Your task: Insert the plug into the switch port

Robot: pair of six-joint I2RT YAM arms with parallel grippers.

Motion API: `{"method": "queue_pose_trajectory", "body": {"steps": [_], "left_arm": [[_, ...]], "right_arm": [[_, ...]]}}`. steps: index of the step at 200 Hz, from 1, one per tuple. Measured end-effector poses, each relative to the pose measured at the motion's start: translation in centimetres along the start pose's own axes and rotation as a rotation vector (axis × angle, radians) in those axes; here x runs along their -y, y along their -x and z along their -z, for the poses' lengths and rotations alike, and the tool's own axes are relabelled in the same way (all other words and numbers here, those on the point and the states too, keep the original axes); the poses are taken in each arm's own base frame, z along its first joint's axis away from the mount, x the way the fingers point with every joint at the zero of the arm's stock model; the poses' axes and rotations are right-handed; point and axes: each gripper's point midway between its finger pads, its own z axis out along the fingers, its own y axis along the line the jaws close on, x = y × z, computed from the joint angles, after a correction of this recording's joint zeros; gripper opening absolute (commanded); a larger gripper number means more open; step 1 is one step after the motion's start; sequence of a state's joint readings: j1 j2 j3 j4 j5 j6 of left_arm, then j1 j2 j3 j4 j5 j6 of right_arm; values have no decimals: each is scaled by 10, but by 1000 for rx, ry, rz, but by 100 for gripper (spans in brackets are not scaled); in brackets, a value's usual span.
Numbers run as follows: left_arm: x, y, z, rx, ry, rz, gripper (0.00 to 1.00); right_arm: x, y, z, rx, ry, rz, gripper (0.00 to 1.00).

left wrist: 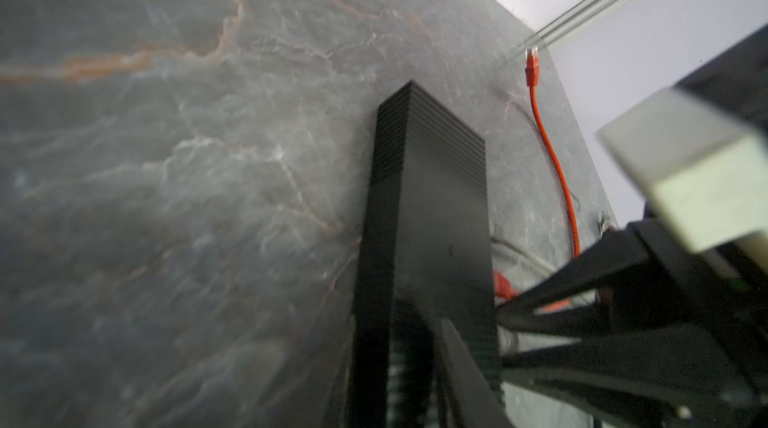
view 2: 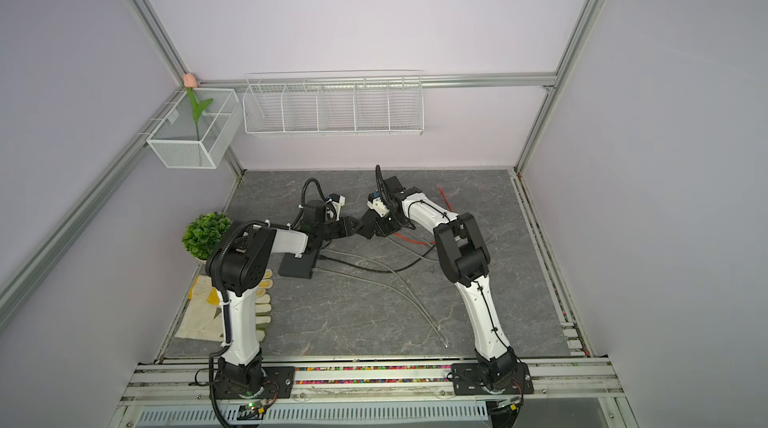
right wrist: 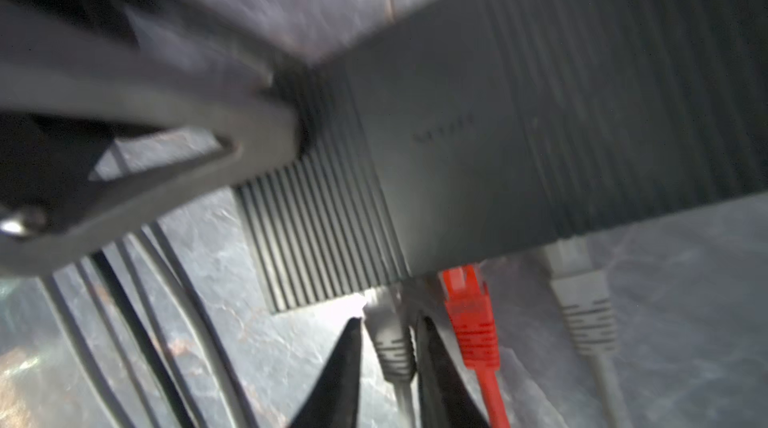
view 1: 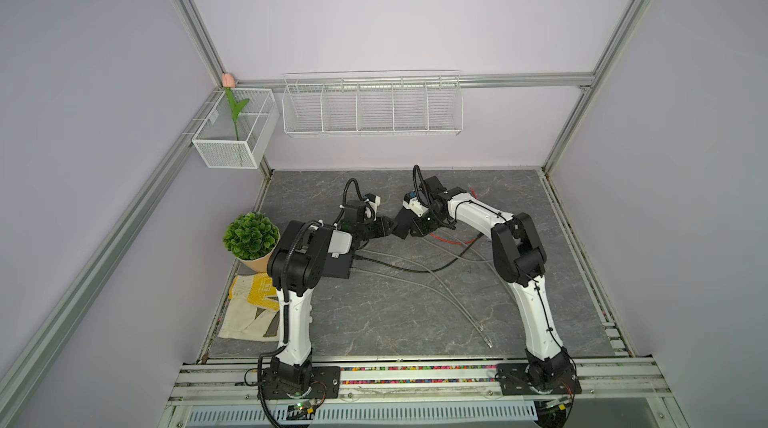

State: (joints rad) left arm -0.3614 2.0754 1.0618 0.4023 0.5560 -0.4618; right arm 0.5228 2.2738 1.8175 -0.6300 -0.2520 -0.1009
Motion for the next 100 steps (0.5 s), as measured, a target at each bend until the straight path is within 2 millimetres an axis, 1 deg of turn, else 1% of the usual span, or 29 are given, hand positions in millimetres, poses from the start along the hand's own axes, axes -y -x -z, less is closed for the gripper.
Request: {"method": "queue_pose_trajectory", "body": {"steps": [20, 32, 41, 57, 76, 90, 100], "left_arm": [[-4, -3, 20, -26, 47, 32, 37], [-4, 3, 34, -19, 84, 35, 38], [1, 10, 44, -2, 103, 23, 38], [18, 25, 65, 49, 120, -7, 38], [36, 41, 93, 124, 144, -42, 39], [43, 46, 114, 176, 179, -63, 39], [48, 45, 128, 205, 210, -77, 39]], "right_arm": [[-7, 1, 23, 55, -31, 36, 35], [-11, 2, 43, 98, -57, 52, 35], [-12, 2, 60, 130, -81, 61, 36], [-16, 0, 89, 192, -122, 75, 36], [-17, -3, 118, 262, -174, 84, 37], [-18, -8, 137, 314, -208, 80, 37], [-19, -13, 148, 349, -226, 74, 39]]}}
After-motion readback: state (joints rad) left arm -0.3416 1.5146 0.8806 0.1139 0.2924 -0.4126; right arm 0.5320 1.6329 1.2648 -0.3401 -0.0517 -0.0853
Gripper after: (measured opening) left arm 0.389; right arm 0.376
